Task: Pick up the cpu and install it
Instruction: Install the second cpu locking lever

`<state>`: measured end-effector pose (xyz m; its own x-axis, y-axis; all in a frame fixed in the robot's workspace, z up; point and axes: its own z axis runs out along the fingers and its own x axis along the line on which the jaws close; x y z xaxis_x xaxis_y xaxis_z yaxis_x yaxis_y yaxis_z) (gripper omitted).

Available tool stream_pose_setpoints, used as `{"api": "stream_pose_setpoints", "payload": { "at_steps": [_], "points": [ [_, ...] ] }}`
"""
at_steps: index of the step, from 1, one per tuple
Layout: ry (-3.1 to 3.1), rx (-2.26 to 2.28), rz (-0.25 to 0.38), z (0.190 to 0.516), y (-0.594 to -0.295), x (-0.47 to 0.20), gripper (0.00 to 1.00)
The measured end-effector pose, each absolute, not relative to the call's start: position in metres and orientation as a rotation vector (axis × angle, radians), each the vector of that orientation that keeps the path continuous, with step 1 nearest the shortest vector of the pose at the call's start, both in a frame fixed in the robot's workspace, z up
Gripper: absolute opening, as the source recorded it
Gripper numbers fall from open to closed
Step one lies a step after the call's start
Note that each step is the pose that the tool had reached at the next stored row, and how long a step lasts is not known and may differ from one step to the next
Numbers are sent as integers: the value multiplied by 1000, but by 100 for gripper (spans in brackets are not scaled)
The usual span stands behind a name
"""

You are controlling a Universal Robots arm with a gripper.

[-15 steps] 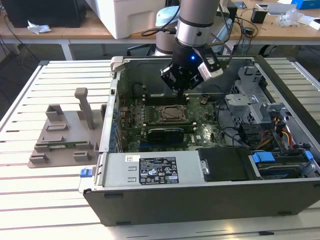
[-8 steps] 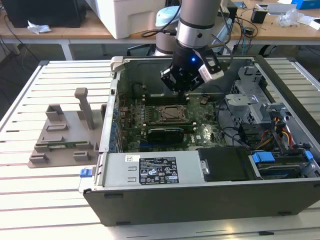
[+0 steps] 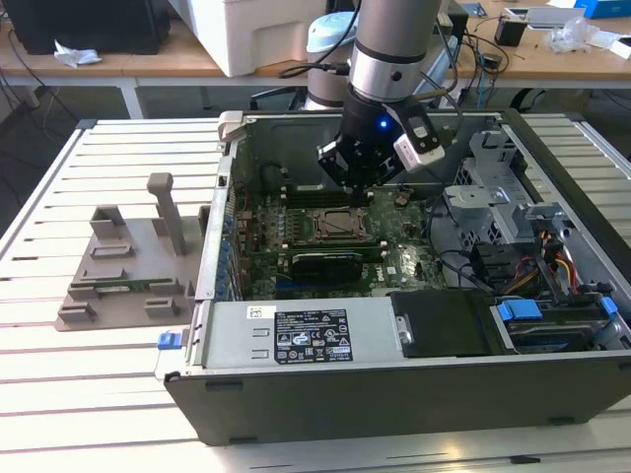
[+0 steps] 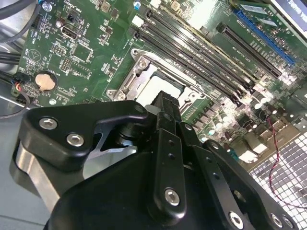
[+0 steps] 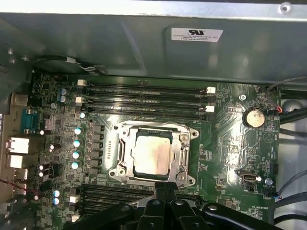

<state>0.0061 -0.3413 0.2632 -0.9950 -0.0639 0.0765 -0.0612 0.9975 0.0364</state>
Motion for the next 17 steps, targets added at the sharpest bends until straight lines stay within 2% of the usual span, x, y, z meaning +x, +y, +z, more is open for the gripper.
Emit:
{"api": "stream_pose_setpoints", "payload": {
  "at_steps": [17],
  "points": [
    [-3162, 102, -51, 261, -344, 2, 11]
  ]
}}
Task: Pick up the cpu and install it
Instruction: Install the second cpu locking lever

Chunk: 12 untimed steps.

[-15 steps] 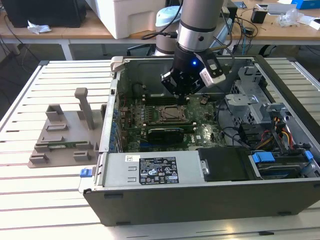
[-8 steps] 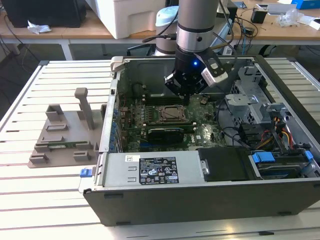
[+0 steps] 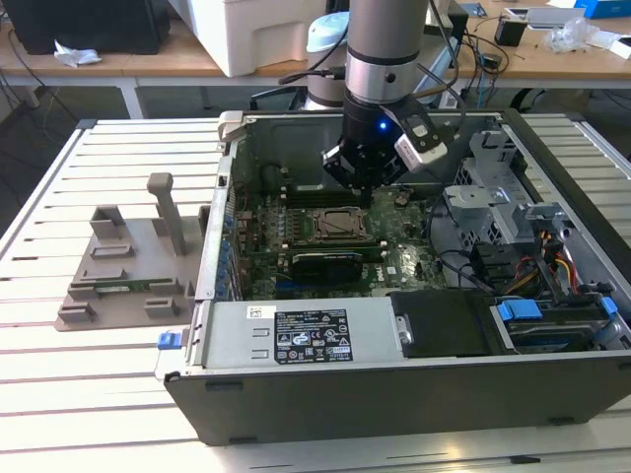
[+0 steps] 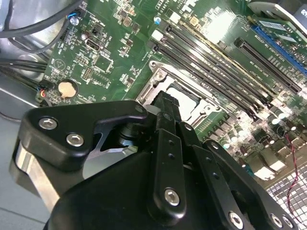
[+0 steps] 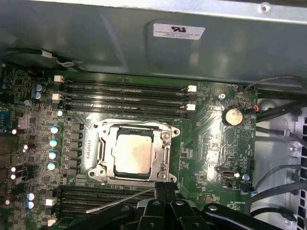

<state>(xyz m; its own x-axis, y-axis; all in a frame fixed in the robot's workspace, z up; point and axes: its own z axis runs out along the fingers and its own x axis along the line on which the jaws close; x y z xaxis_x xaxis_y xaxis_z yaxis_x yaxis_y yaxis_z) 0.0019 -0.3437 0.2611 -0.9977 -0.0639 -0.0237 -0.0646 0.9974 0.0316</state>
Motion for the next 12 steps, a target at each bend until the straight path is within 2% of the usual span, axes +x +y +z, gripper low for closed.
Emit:
{"api": "stream_pose_setpoints", "payload": {
  "at_steps": [5, 12],
  "points": [
    [3116, -100, 73, 253, -360, -5, 11],
    [3116, -100, 74, 243, -371, -23, 11]
  ]
}}
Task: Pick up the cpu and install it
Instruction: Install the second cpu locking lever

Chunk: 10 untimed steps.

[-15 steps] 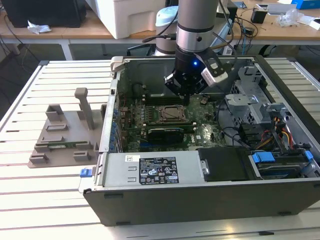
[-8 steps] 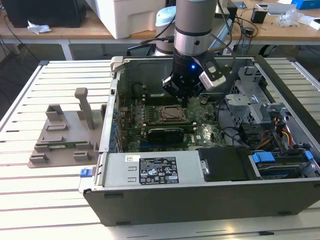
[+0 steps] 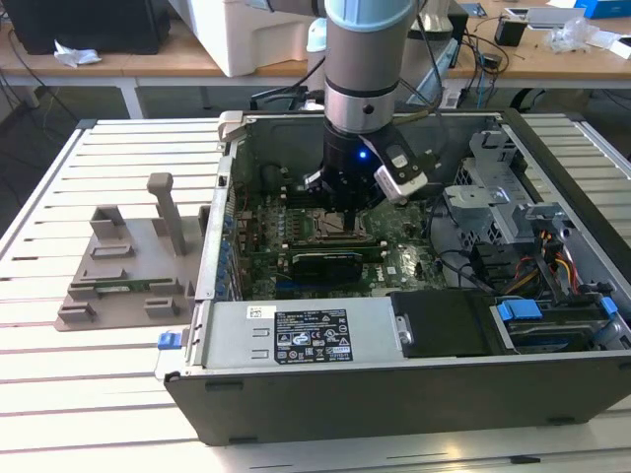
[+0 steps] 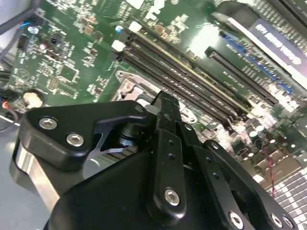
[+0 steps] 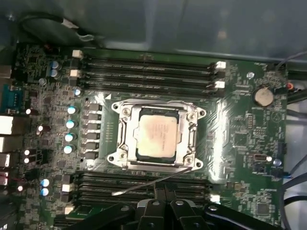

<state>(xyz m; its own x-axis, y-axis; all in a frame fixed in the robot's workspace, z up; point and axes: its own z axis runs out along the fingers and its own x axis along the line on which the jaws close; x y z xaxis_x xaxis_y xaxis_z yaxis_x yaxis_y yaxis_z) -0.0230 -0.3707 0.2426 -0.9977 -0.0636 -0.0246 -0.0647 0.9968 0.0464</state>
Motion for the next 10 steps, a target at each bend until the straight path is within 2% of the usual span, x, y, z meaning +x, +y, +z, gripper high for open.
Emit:
{"api": "stream_pose_setpoints", "payload": {
  "at_steps": [10],
  "points": [
    [3116, -103, 75, 223, -373, -44, 11]
  ]
}}
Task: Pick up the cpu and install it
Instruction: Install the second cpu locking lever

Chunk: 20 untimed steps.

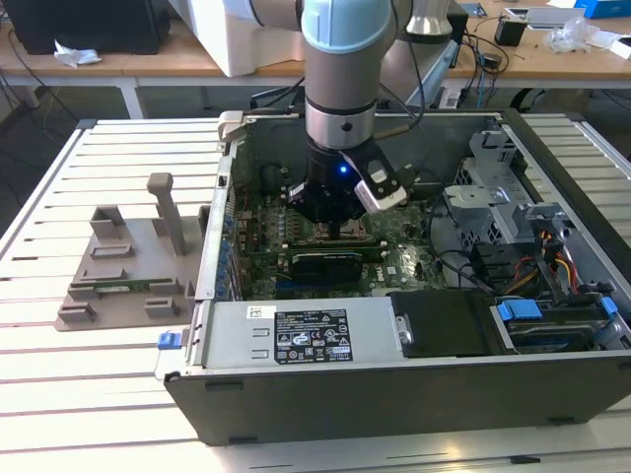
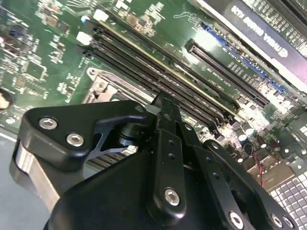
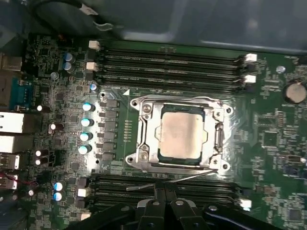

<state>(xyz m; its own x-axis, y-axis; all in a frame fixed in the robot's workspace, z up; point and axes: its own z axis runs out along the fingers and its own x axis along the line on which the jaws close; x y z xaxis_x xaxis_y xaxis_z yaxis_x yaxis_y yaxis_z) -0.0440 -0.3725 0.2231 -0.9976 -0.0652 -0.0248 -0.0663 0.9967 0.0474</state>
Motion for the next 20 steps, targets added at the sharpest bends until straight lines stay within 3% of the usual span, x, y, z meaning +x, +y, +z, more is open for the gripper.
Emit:
{"api": "stream_pose_setpoints", "payload": {
  "at_steps": [20],
  "points": [
    [3111, -178, 128, 207, -366, -76, 11]
  ]
}}
